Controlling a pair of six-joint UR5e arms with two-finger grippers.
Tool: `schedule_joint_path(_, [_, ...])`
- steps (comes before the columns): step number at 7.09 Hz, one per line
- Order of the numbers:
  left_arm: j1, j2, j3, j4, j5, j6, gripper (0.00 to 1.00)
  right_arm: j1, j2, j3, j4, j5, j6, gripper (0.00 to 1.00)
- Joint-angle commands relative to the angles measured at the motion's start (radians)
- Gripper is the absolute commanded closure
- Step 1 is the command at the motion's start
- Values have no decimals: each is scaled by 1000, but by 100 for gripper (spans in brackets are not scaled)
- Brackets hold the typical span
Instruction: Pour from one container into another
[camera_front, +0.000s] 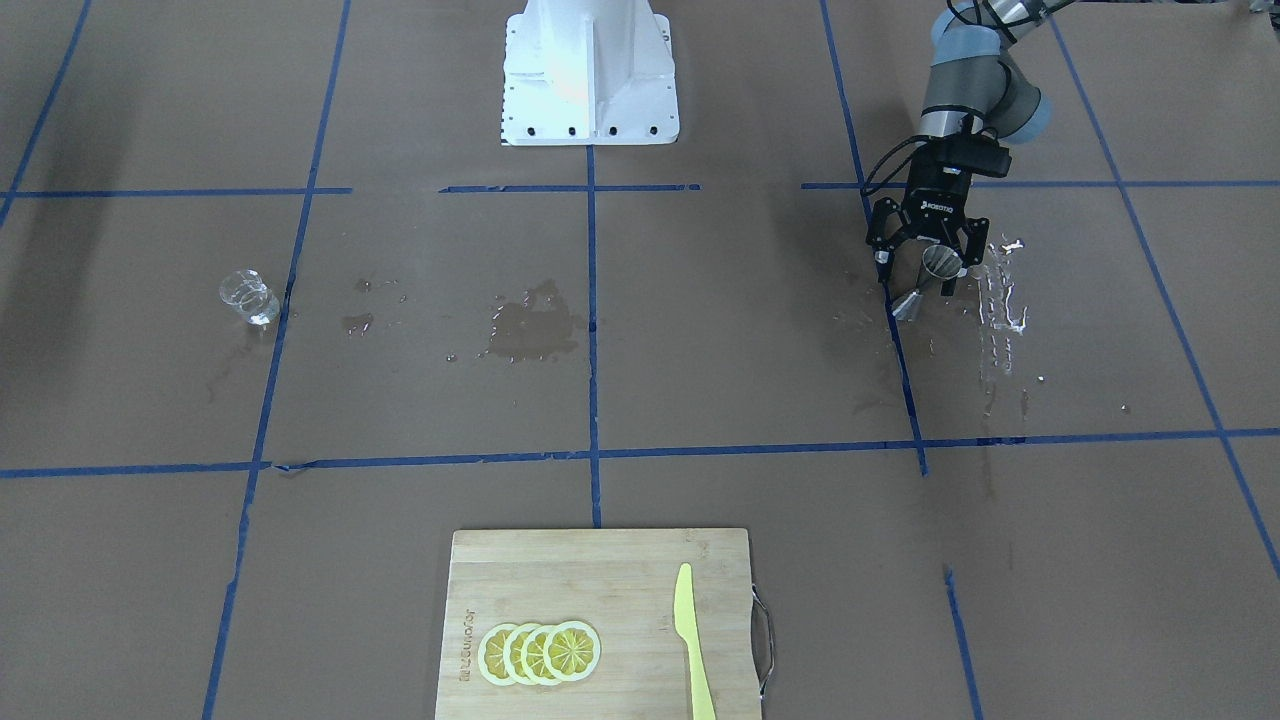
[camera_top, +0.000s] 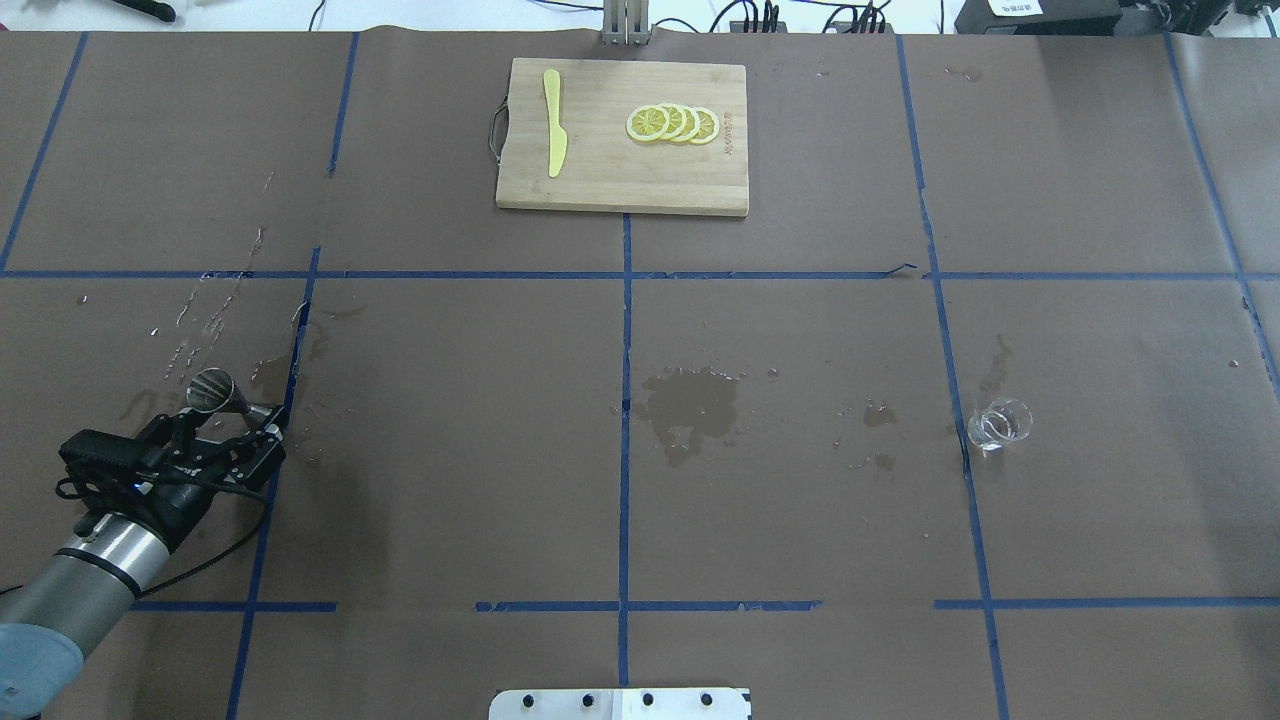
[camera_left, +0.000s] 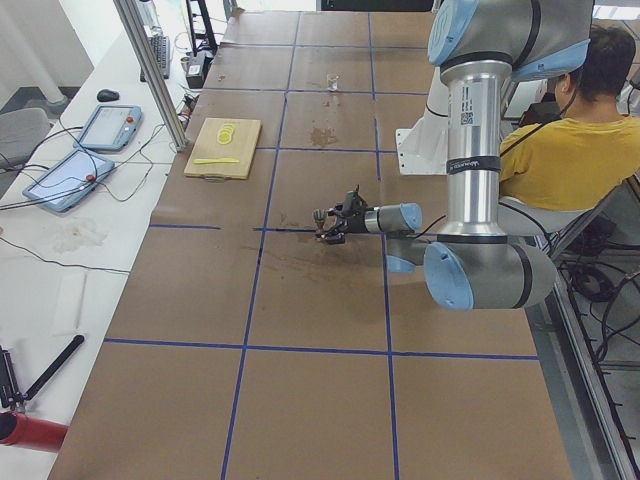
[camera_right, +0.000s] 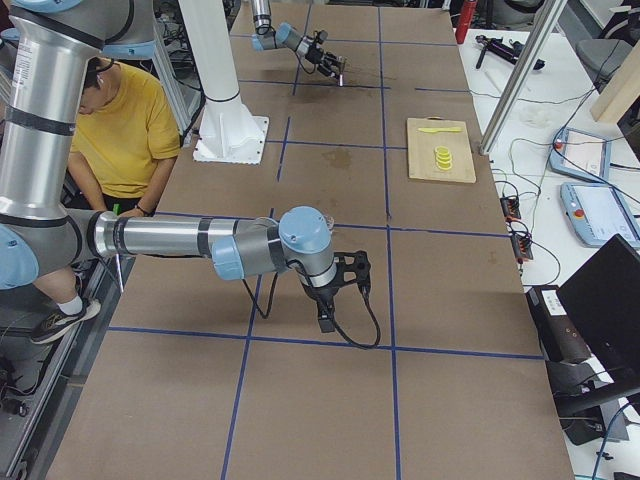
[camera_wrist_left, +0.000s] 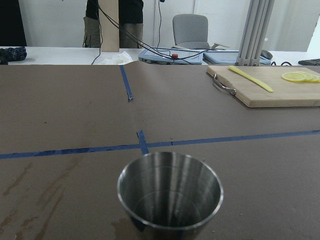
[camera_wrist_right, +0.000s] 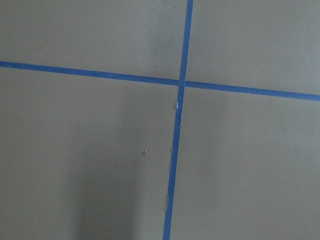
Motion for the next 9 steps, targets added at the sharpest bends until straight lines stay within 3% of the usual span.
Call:
schedule_joint_path(1, [-1,-1,6,-1,7,0,10,1,0,1,0,0,0,0])
schedule_joint_path(2, [-1,-1,4,-1,7,0,20,1,0,1,0,0,0,0])
schedule_joint_path(3, [-1,-1,3,-1,7,-3,41,1,1,1,2,0,0,0])
schedule_joint_path(9, [-3,1,6,-2,7,-5,44,1,0,0,17,0,0,0])
